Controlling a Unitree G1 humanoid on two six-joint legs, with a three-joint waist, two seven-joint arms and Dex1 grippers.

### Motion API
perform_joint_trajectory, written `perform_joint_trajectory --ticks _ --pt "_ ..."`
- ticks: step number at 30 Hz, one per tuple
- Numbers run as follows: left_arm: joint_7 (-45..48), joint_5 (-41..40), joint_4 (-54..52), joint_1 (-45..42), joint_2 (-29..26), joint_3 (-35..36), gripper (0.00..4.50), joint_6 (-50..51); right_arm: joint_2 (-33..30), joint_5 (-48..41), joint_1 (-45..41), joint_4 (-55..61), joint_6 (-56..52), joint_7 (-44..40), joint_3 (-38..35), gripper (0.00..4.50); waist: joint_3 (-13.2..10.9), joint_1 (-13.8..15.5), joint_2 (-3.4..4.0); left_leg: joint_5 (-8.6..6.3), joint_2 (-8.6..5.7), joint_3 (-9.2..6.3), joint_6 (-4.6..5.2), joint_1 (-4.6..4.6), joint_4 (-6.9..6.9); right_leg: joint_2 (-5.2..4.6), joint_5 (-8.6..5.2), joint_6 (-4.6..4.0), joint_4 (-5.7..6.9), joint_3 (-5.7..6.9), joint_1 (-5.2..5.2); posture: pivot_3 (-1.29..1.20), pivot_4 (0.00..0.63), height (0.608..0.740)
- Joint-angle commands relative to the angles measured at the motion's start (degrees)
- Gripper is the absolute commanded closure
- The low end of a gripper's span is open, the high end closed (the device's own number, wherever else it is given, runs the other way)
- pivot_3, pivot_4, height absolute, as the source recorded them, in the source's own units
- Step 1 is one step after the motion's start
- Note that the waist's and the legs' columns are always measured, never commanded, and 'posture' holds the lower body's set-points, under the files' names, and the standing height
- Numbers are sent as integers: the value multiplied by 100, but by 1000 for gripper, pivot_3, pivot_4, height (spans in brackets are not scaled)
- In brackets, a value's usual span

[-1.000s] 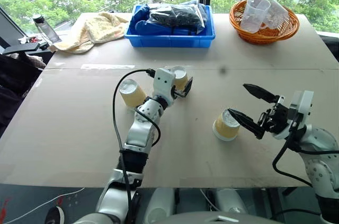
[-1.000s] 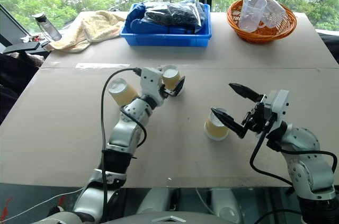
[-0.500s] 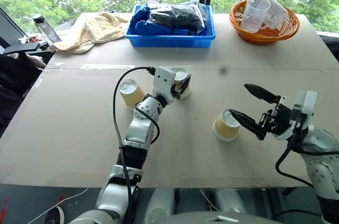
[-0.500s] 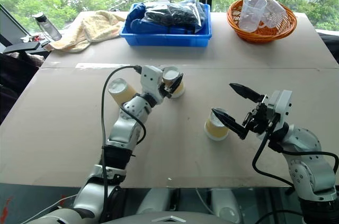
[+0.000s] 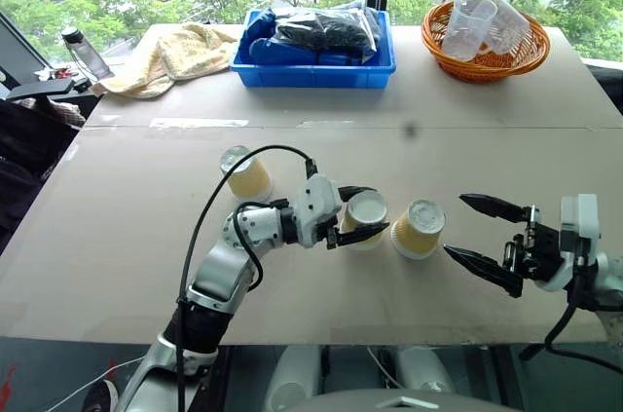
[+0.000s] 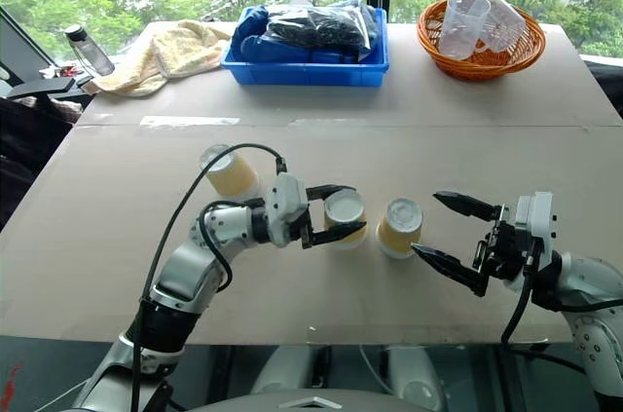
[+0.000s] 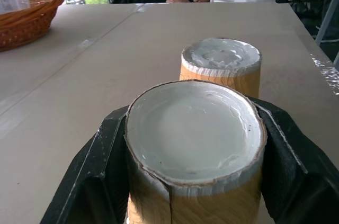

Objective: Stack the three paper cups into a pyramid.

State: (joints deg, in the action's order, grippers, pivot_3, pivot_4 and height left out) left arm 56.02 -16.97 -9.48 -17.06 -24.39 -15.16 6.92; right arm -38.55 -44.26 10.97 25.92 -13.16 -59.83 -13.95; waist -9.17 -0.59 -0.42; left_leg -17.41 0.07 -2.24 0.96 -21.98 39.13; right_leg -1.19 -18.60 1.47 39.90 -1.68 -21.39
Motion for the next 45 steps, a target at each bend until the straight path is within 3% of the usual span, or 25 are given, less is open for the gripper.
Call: perform_joint_trajectory --ticks 1,9,10,12,13,23,29,32,37,40,45 --pt "-123 104 21 -97 141 12 2029 -178 2 15 -14 110 110 -54 -155 0 0 -5 0 0 0 0 0 0 0 0 0 0 0 -2 0 0 150 740" --pt "-109 62 217 -25 315 8 2029 -183 109 122 -10 131 145 -22 -119 0 0 1 0 0 0 0 0 -1 2 0 0 0 -1 -1 0 0 150 740" --pt "-94 -15 189 2 327 40 1016 -126 110 141 -16 107 160 -34 -121 0 0 -2 0 0 0 0 0 -1 2 0 0 0 0 -1 0 0 150 740" --pt "-67 -132 136 39 339 89 203 -25 106 176 -19 73 190 -57 -120 0 0 -1 0 0 0 0 0 0 2 0 0 0 0 -1 0 0 150 740" --pt "-39 -166 103 65 314 103 61 14 107 197 -20 54 211 -68 -110 0 0 0 0 0 0 0 0 0 2 0 0 0 0 0 0 0 150 740" --pt "-627 -439 -838 205 284 774 61 44 106 180 -152 10 218 -203 -105 0 0 -1 0 0 1 -1 0 -1 2 -1 0 0 0 -2 0 0 150 740" --pt "-2228 -1611 -1753 142 612 2195 61 950 142 -92 -491 3 71 -136 -158 0 0 -4 -1 0 2 -1 0 0 3 -1 0 0 1 -1 1 0 150 740" --pt "-3379 -1028 -2110 659 668 3021 61 1006 149 -116 -663 -46 23 -137 -81 0 0 -29 -1 0 2 -1 -1 0 4 -1 0 0 -1 -1 1 0 150 740" --pt "-4194 -520 -2376 1756 757 3706 61 950 168 -138 -884 -78 -88 -153 57 0 -3 15 -9 0 3 -2 -1 1 -1 3 0 0 -2 -7 -2 0 150 740" --pt "-4104 53 -2069 2375 554 3581 61 745 214 -123 -1074 -126 -137 -165 221 0 0 63 -14 0 2 -3 0 3 3 -3 0 0 -2 -4 1 0 150 740" --pt "-3961 317 -1669 2394 456 3190 61 682 239 -61 -1220 -219 -154 -210 316 0 0 154 -14 -1 0 -13 2 5 3 -3 0 0 -2 9 6 0 150 740"
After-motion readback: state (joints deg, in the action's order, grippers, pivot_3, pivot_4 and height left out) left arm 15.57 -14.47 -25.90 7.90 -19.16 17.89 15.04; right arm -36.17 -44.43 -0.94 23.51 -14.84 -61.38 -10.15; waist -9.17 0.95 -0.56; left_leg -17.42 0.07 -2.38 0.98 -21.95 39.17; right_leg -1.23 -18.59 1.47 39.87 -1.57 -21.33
